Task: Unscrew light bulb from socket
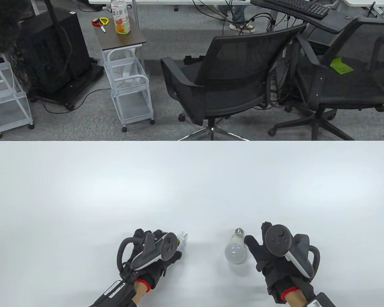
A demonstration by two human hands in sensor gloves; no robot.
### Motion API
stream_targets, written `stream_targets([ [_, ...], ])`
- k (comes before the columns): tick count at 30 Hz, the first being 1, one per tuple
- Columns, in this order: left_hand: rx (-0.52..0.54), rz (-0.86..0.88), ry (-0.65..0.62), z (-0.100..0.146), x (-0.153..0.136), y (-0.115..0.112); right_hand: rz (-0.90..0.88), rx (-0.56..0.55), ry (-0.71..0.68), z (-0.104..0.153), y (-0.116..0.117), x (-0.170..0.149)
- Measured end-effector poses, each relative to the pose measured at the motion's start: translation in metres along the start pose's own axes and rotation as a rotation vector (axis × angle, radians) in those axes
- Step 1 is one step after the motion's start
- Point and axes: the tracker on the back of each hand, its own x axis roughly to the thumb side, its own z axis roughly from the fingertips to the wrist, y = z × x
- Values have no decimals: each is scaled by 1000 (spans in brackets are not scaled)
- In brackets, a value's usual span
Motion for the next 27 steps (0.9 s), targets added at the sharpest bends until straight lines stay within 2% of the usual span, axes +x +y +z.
stream_targets([
  [3,-20,9,-3,0,-1,1,-1,2,-6,0,-1,0],
  [4,-67,36,-15,1,-6,7,-26,9,-26,-1,-5,-1],
  [8,-40,39,-36,5,-15,20,-74,52,-67,-3,-12,-6],
  [11,52,-9,-60,12,-24,37,-91,74,-85,-6,-18,-14],
  [19,283,-18,-41,28,-43,71,-106,35,-52,-8,-41,-34],
  [27,407,4,-13,43,-57,94,-154,-62,-30,-2,-62,-48],
])
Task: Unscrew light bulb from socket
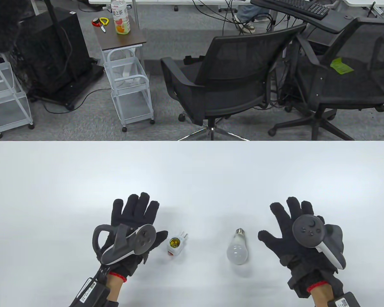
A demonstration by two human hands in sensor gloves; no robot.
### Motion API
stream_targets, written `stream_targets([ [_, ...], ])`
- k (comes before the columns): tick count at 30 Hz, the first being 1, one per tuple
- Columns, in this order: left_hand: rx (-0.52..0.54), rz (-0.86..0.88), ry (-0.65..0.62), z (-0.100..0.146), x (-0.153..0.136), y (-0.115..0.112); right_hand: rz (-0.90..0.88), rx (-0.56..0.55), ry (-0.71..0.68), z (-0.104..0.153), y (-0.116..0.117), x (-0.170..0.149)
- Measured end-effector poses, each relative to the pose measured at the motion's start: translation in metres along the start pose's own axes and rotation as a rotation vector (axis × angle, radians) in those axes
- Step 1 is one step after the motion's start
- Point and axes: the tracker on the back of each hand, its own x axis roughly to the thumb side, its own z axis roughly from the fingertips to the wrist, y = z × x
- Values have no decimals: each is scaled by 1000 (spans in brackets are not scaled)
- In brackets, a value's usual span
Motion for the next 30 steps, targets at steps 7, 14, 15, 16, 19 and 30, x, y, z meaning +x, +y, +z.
stream_targets([
  [7,62,-6,20,4,-7,14,-21,-41,-2,4,-9,-2],
  [14,105,8,35,7,-15,21,1,-54,-27,7,-11,3],
  [15,109,11,39,7,-16,21,7,-58,-30,7,-11,4],
  [16,110,10,42,7,-17,22,13,-60,-32,8,-11,5],
  [19,104,-20,41,7,-15,20,21,-49,-33,6,-7,5],
  [30,73,-46,62,7,-15,15,63,-30,-25,5,2,8],
])
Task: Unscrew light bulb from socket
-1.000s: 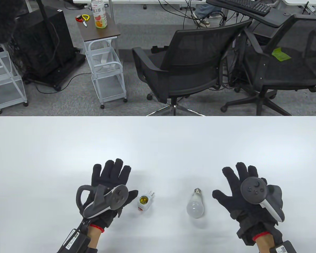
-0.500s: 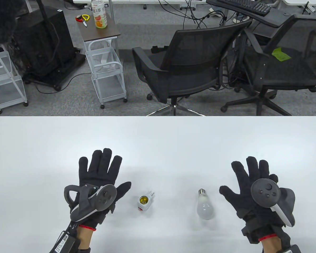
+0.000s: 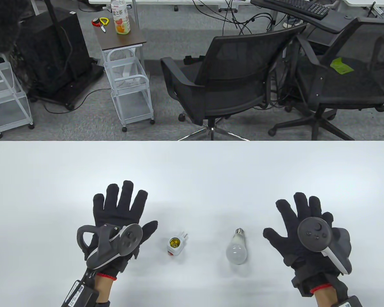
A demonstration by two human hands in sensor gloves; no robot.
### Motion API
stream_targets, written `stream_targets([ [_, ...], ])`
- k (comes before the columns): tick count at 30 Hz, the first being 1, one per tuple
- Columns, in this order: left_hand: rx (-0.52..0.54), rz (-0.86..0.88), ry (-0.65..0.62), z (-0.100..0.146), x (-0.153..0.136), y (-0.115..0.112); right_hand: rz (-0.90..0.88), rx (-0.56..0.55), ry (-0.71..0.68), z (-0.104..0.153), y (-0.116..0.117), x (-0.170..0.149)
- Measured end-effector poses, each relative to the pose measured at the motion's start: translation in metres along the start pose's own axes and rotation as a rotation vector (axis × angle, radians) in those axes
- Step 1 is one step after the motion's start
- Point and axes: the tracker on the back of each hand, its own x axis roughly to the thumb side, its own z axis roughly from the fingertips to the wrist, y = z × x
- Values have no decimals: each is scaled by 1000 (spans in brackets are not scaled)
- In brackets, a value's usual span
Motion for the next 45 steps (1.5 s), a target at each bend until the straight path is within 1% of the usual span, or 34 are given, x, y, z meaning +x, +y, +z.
stream_targets([
  [45,-74,-53,4,-1,3,-2,22,-14,14,1,2,2],
])
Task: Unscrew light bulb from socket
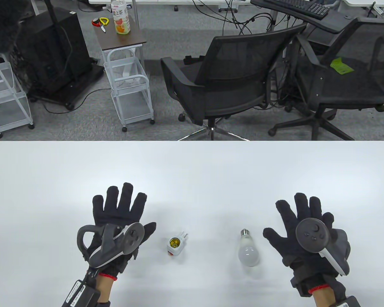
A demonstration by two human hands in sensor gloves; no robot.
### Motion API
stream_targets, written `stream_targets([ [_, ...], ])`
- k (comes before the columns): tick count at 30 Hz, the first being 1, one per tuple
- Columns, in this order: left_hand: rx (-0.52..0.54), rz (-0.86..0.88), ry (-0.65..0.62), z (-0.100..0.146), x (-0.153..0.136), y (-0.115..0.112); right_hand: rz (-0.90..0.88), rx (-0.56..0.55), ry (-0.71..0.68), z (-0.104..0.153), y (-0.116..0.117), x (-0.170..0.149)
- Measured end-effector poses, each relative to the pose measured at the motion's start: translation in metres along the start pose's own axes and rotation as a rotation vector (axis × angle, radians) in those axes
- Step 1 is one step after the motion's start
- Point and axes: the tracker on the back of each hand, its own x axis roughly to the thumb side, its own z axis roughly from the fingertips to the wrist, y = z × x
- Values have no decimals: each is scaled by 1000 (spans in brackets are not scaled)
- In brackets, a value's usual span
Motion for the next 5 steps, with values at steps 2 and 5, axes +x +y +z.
stream_targets([
  [2,-9,-3,0,0,0,-1,2,0,1,0,0,0],
  [5,-17,-7,2,0,0,-1,1,-2,2,0,0,0],
])
